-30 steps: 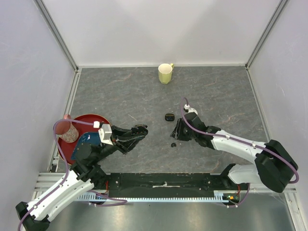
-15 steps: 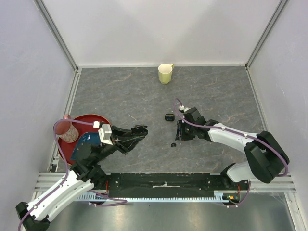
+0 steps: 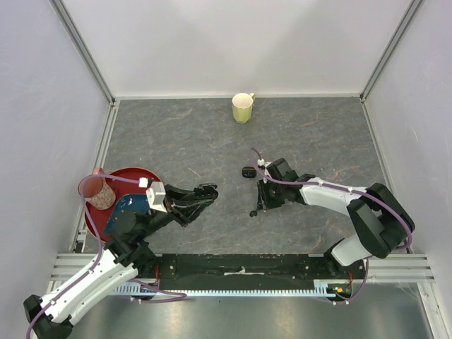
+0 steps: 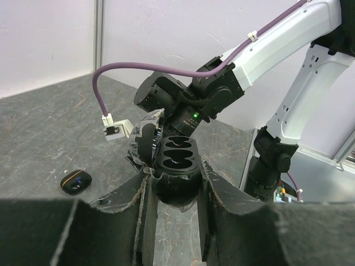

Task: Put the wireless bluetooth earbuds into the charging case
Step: Pick up the earbud from the center of the board.

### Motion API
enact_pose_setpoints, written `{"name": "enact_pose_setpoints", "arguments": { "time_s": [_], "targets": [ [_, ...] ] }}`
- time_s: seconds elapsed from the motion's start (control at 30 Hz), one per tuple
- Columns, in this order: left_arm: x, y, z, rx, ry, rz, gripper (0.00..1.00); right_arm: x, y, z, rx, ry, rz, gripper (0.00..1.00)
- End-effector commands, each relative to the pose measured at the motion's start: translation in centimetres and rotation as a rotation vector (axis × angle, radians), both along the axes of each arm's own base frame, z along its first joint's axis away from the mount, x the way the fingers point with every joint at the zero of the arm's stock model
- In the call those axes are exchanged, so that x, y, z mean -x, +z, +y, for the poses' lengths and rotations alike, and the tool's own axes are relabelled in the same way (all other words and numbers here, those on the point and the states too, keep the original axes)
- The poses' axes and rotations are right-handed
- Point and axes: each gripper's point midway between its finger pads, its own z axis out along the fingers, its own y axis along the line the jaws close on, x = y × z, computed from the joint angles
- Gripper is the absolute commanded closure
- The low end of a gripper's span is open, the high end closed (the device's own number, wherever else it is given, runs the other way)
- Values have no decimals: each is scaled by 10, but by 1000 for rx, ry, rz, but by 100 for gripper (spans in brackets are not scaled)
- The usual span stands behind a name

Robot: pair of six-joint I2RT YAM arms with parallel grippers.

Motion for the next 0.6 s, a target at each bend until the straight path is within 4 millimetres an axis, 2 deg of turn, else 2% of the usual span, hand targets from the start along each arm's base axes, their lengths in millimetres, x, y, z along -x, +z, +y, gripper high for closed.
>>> {"name": "enact_pose_setpoints", "arguments": {
  "time_s": [0.0,0.57],
  "targets": [
    [3,10,0,41,-12,-7,98,-14,11,7,-32,5,-43,68],
    [-1,5,-5,36,-22,16,98,7,7,2,-74,-83,34,69]
  ]
}}
